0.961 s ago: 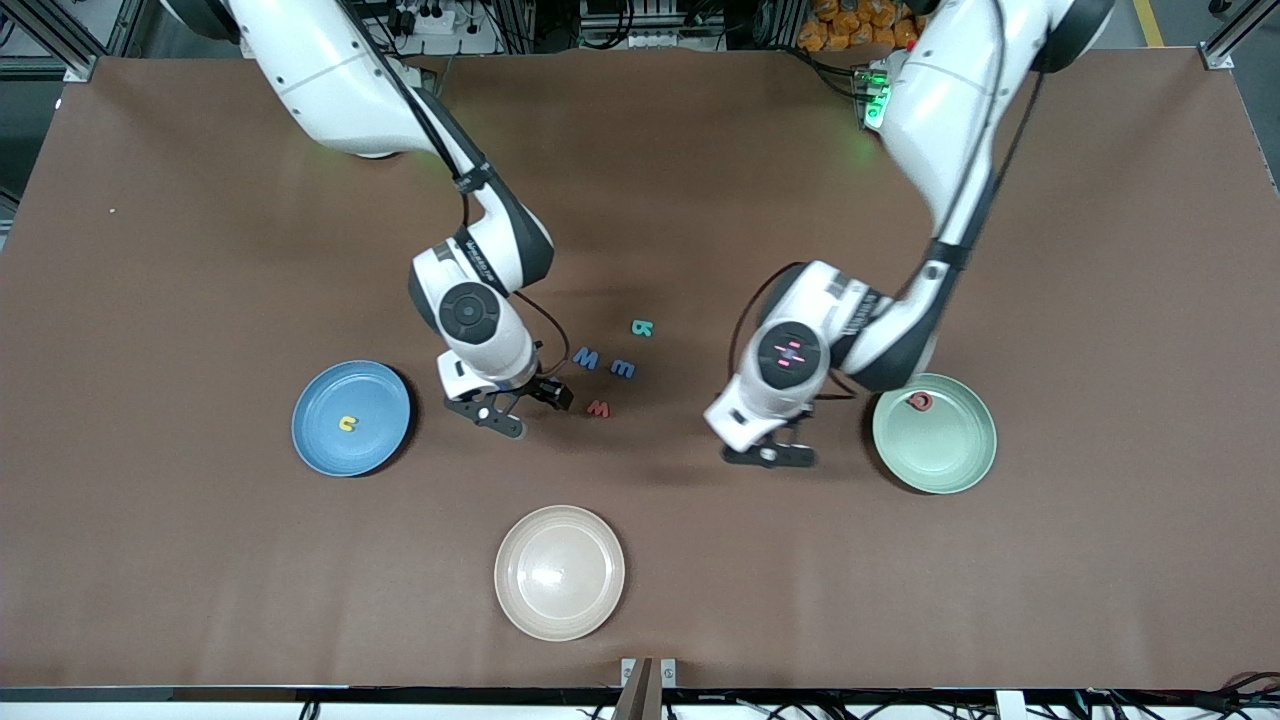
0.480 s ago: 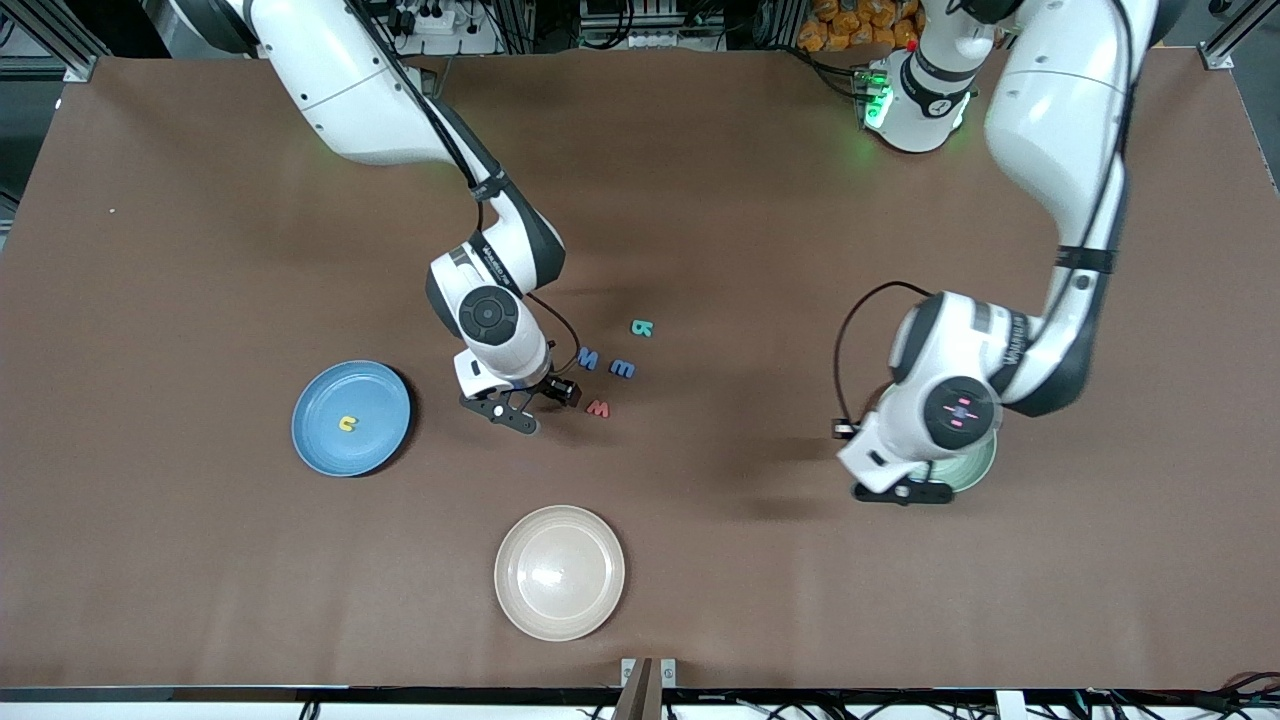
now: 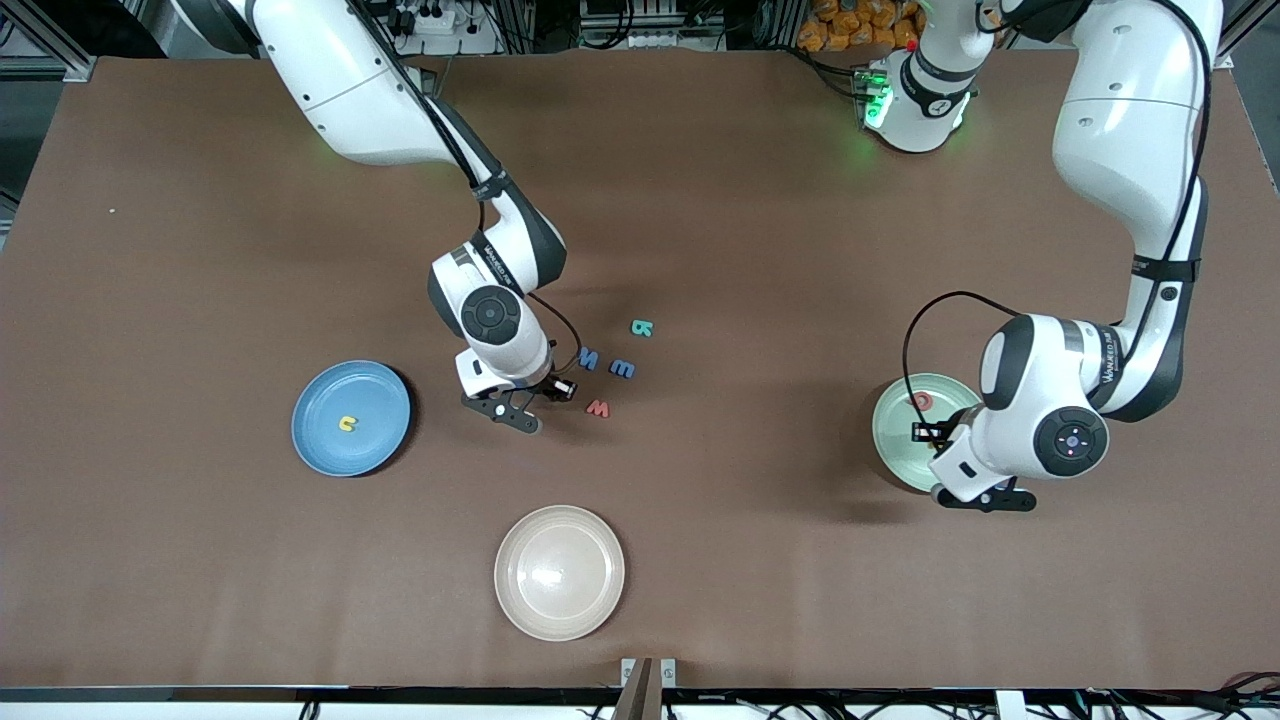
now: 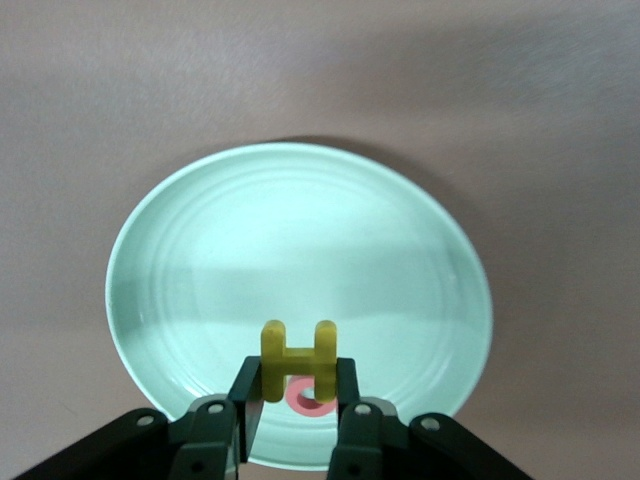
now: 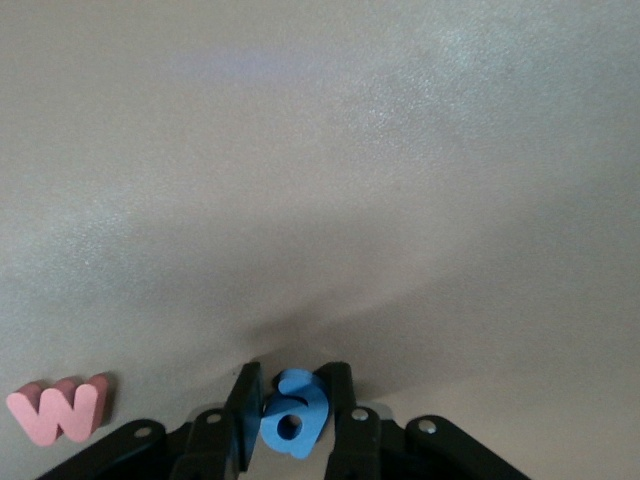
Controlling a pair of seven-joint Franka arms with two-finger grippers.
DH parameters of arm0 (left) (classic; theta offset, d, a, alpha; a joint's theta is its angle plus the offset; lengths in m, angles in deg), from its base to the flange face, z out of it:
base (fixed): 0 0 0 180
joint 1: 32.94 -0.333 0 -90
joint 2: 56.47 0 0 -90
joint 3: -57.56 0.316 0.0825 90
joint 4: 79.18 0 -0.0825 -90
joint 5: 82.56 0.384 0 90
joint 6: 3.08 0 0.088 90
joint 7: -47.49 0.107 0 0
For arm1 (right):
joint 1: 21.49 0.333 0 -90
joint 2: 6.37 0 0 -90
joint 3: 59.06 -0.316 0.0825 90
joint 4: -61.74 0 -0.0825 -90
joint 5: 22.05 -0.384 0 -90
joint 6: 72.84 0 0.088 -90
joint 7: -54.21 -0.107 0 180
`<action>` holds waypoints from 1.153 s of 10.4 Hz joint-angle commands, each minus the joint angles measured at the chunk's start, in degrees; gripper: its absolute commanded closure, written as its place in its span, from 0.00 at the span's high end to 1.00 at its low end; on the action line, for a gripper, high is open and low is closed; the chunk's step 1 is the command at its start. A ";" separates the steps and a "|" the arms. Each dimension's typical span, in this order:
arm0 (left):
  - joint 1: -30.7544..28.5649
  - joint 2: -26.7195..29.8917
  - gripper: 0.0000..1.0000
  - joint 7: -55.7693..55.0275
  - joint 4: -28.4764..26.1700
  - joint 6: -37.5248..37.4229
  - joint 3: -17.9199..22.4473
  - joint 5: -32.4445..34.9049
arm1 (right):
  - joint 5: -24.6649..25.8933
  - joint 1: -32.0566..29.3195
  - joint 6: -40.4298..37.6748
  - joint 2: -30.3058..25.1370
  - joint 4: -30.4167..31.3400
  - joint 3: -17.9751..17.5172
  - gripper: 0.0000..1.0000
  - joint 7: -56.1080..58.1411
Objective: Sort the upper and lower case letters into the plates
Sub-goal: 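Release the yellow H into the green plate with the left gripper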
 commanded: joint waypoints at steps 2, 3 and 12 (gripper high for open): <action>-0.76 -0.40 1.00 2.16 -2.06 1.38 -0.33 1.45 | 0.66 0.34 -0.47 0.05 -0.38 0.52 0.33 -1.17; -0.85 -0.40 1.00 2.44 -2.50 1.38 -0.33 1.45 | 0.66 -0.18 -0.73 -0.22 -0.55 0.52 0.33 -0.74; 1.61 4.96 1.00 0.95 0.65 0.76 -2.08 -1.61 | 0.75 -0.19 -5.92 0.92 -4.43 0.52 0.36 -0.03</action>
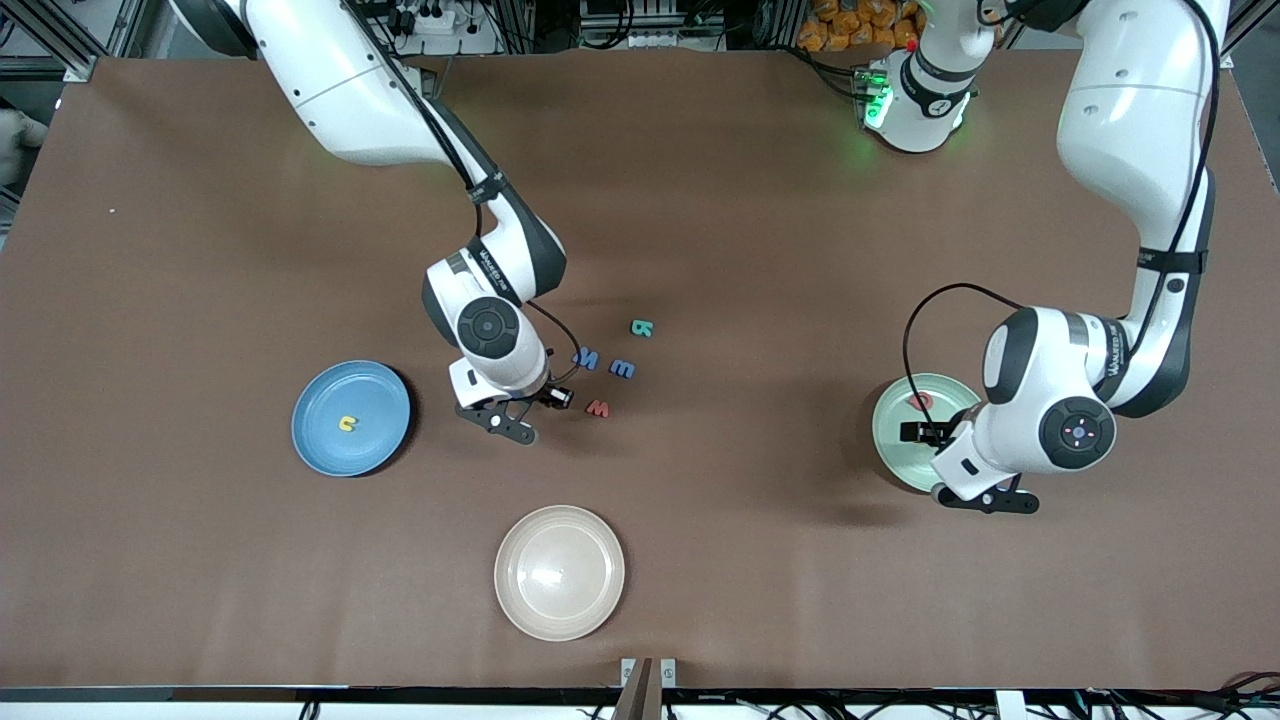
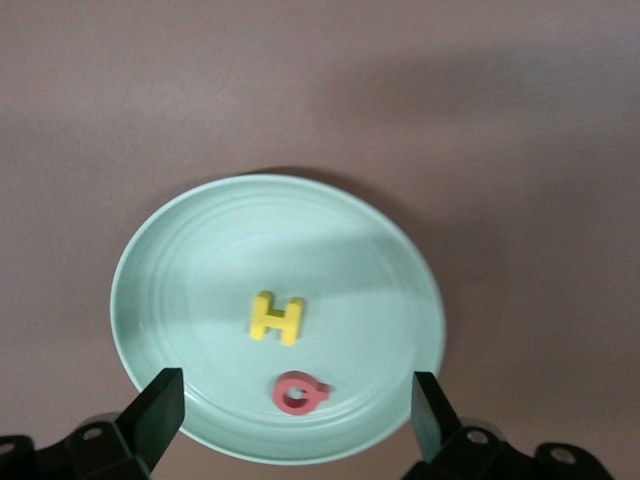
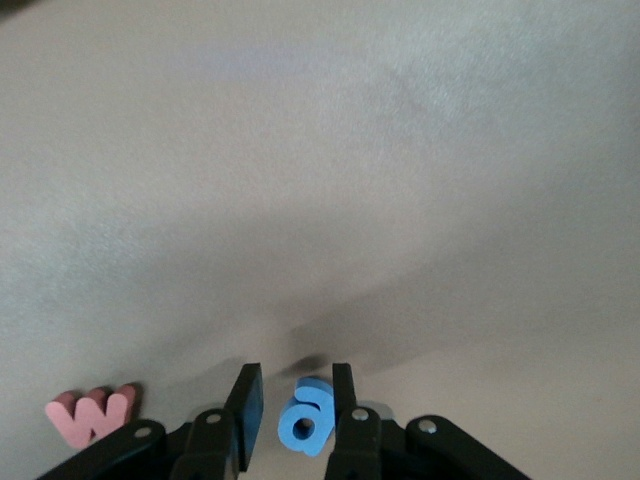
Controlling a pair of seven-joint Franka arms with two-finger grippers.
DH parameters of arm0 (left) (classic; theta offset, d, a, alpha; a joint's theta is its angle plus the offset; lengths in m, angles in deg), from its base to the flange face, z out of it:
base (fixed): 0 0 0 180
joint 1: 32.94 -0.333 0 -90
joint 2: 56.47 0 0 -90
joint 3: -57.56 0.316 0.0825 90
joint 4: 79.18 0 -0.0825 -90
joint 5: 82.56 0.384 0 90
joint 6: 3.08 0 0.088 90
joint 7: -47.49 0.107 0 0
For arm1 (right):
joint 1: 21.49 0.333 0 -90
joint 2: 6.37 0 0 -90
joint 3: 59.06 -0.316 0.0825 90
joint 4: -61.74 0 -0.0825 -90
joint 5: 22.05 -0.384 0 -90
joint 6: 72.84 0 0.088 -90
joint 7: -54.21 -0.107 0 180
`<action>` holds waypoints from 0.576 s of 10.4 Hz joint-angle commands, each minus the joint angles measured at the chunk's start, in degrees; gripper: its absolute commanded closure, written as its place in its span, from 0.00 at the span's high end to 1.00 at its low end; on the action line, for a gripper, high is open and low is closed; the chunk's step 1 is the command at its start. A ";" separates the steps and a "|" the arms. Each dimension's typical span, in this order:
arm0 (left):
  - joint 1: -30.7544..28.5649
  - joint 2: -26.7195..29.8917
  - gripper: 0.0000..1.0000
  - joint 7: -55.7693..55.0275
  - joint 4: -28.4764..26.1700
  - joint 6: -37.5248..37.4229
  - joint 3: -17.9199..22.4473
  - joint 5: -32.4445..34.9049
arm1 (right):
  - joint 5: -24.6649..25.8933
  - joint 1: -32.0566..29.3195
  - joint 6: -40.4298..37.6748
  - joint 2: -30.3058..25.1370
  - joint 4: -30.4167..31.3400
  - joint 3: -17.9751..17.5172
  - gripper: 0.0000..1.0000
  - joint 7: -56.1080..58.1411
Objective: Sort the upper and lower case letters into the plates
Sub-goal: 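Release the yellow H into the green plate with the left gripper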
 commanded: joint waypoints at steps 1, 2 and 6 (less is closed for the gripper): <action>0.85 2.47 1.00 -0.31 -0.01 -0.21 -1.11 -1.93 | 0.74 0.29 0.96 0.31 1.03 -0.15 0.36 -0.98; 0.76 2.91 1.00 -0.39 -0.01 -0.21 -1.38 -1.93 | 0.74 0.55 0.97 0.23 1.73 -0.15 0.36 -0.98; 1.63 3.00 1.00 -0.14 -0.01 -0.12 -2.08 -1.50 | 0.74 0.47 2.37 0.66 1.83 -0.24 0.30 -0.98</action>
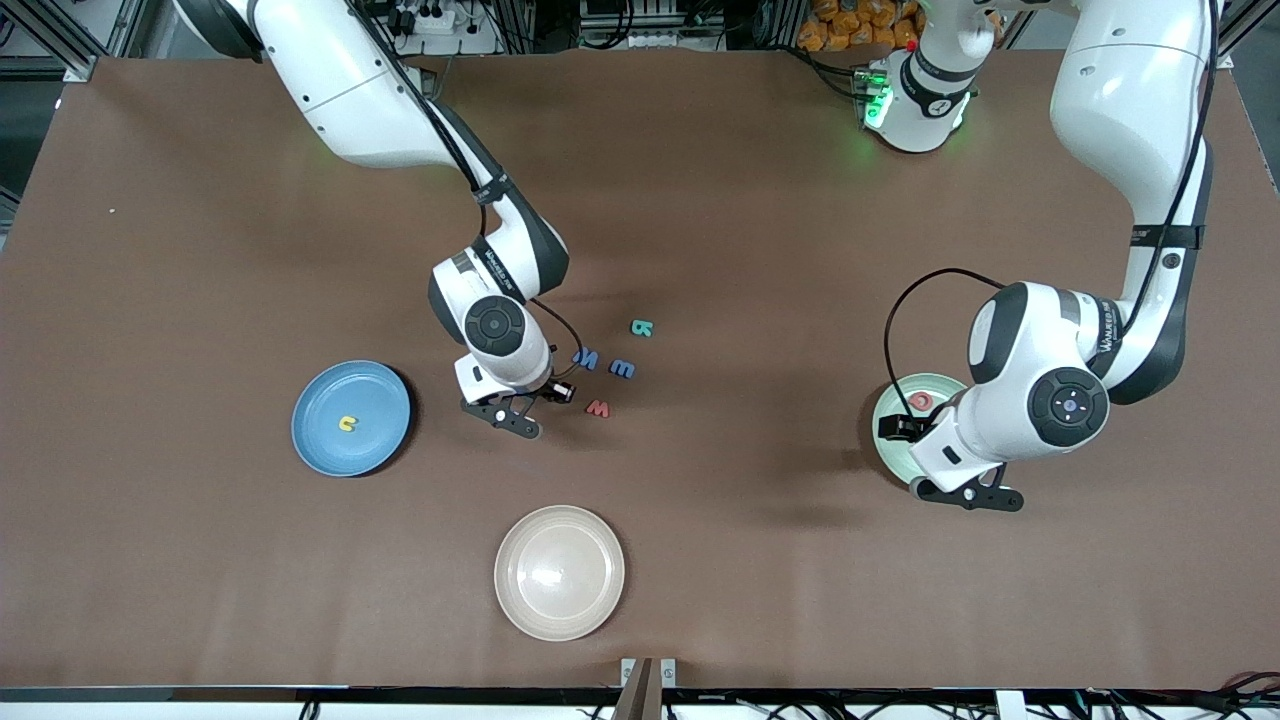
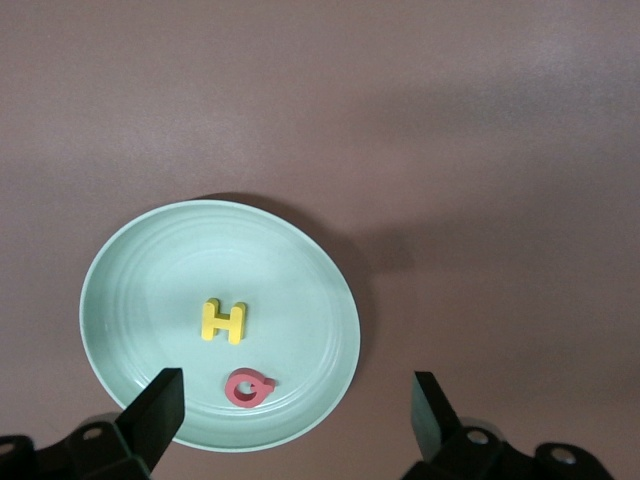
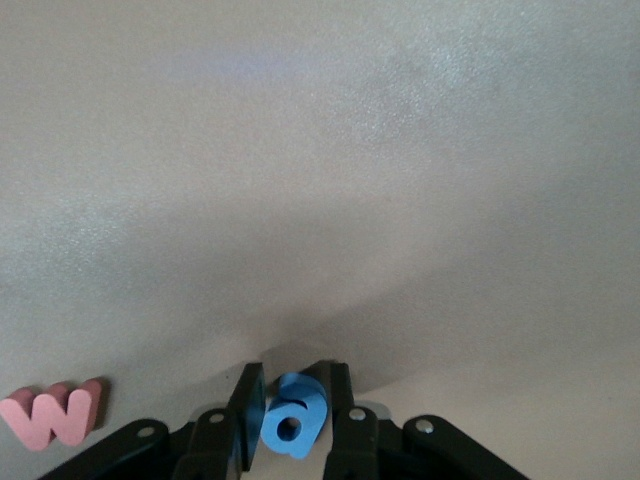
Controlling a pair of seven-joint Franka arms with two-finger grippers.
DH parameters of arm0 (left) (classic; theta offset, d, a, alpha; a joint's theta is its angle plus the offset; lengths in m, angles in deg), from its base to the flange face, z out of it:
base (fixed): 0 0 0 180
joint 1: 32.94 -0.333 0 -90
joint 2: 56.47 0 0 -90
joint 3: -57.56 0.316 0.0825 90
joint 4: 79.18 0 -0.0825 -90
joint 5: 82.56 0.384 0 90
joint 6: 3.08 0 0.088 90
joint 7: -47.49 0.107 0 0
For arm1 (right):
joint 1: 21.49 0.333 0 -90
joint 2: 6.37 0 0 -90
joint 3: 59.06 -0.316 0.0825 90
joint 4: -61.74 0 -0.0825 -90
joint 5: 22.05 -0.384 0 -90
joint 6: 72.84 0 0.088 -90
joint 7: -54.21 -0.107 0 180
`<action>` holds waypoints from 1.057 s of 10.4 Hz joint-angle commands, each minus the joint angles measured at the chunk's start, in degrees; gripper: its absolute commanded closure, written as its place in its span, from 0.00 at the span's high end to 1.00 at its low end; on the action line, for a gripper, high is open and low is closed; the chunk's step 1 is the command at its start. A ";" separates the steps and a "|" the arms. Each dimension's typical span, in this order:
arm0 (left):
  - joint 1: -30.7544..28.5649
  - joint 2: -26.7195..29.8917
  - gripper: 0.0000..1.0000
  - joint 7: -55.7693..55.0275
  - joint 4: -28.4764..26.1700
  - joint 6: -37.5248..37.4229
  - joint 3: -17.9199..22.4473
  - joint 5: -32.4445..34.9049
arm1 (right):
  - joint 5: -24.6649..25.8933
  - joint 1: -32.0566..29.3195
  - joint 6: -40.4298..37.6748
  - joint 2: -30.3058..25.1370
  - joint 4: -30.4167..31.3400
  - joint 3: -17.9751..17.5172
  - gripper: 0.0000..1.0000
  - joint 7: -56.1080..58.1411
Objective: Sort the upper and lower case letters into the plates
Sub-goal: 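Release the yellow H into the green plate with the left gripper, then carry the blue a into the blue plate while the left gripper withdraws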
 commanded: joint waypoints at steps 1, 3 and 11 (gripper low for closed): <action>0.82 1.01 1.00 0.61 -0.54 -0.10 -0.29 -0.55 | 0.74 0.25 0.81 0.31 0.23 -0.07 0.27 -0.98; 0.47 3.03 1.00 1.06 -0.71 -0.19 -0.73 -0.37 | 0.74 0.34 1.07 0.57 0.23 -0.16 0.25 -0.98; 1.44 7.25 1.00 0.70 -0.98 -3.96 -1.25 -0.46 | 0.57 -0.80 -0.58 0.22 -0.56 -0.16 0.16 -0.10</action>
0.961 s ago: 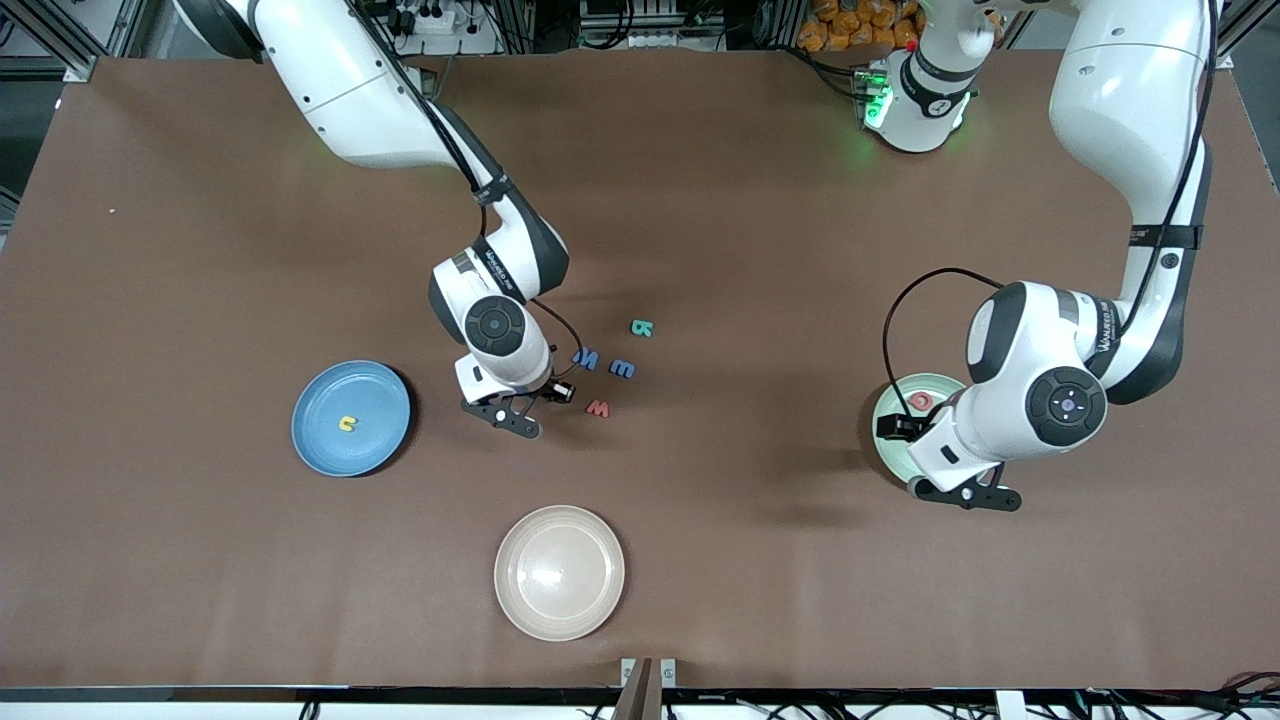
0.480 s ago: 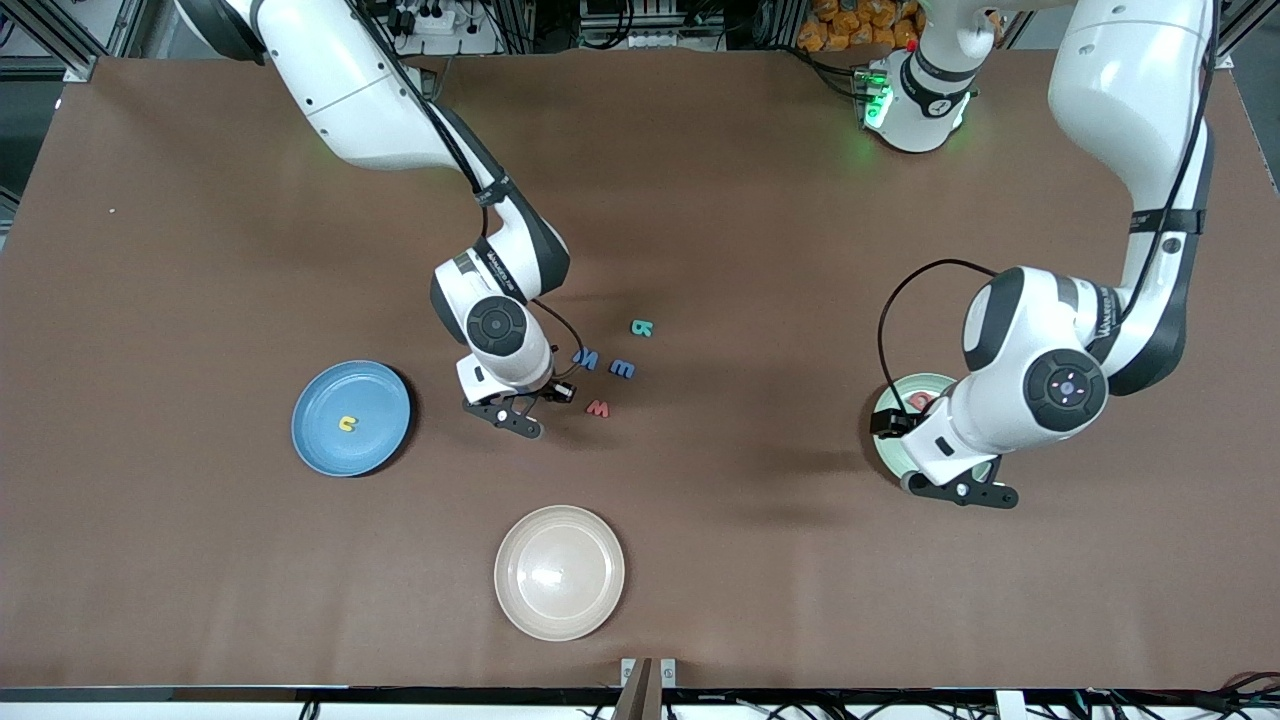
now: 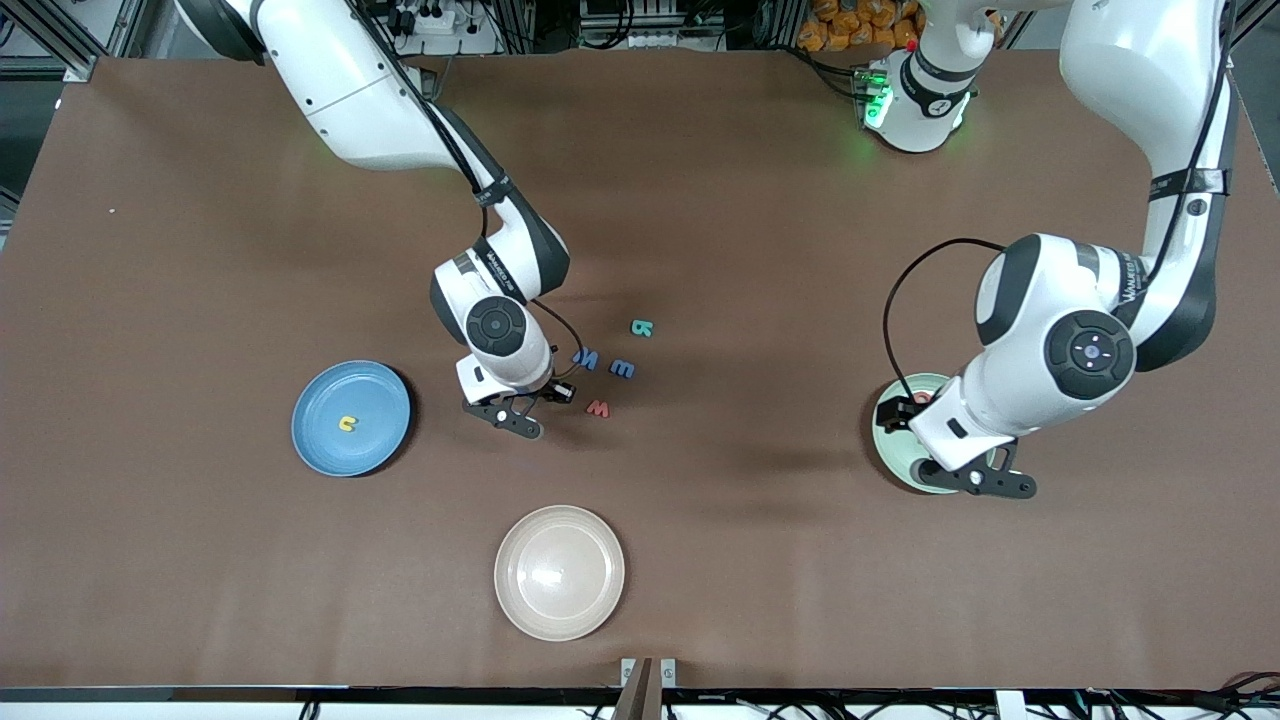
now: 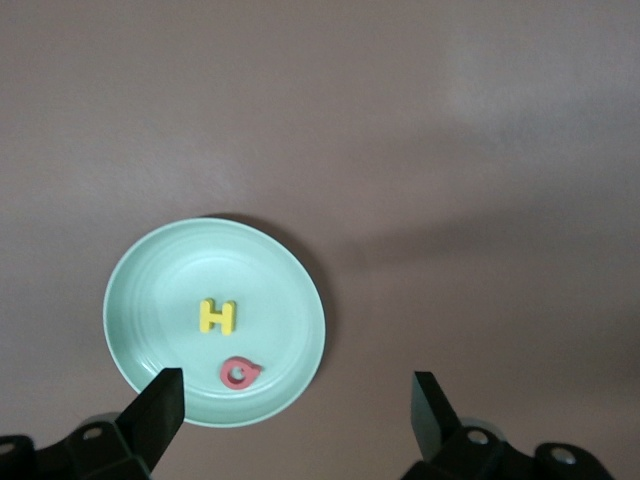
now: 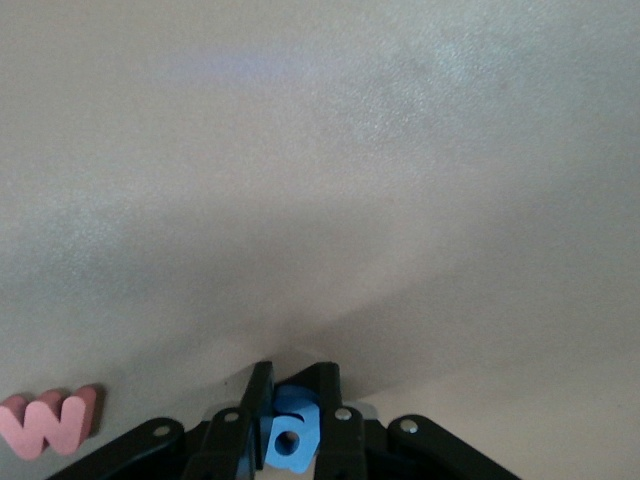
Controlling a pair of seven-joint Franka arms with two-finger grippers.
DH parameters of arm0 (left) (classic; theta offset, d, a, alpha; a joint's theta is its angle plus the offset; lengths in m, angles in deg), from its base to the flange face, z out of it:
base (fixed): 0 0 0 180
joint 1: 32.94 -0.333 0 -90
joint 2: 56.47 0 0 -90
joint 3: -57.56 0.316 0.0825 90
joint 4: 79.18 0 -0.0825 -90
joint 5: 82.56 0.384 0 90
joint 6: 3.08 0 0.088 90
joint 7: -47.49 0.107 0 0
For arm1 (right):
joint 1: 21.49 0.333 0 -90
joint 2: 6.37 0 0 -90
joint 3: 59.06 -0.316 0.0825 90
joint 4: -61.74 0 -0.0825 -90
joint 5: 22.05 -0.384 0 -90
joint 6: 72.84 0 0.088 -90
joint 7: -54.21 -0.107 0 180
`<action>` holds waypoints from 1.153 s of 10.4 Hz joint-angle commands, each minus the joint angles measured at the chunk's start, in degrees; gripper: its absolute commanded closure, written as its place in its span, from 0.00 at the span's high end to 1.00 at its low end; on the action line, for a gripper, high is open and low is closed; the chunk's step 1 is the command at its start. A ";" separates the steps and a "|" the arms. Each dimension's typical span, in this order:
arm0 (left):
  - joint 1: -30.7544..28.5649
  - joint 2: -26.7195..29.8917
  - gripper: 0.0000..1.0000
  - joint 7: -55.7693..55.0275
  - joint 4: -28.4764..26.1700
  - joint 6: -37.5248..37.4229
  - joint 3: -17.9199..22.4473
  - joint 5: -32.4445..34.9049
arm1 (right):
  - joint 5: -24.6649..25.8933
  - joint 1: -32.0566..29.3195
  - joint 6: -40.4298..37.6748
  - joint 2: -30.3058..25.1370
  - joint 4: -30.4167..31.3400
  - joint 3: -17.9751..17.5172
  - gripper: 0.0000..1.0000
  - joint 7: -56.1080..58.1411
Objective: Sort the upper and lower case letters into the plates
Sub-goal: 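Carry the blue a into the blue plate while the left gripper withdraws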
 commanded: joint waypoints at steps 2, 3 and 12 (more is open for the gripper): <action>-0.01 1.79 1.00 0.36 -1.17 -2.86 0.02 -0.46 | 0.56 -1.58 -2.59 -0.50 -1.26 -0.28 0.16 1.02; 0.43 1.44 1.00 -0.17 -1.17 -2.86 0.02 -0.46 | 0.48 -2.55 -4.95 -0.67 -2.48 -0.37 0.16 2.60; 13.68 1.17 1.00 -14.82 -1.52 -2.86 -1.82 -1.34 | 1.61 -18.98 -20.18 -4.37 -8.30 -0.11 0.18 31.33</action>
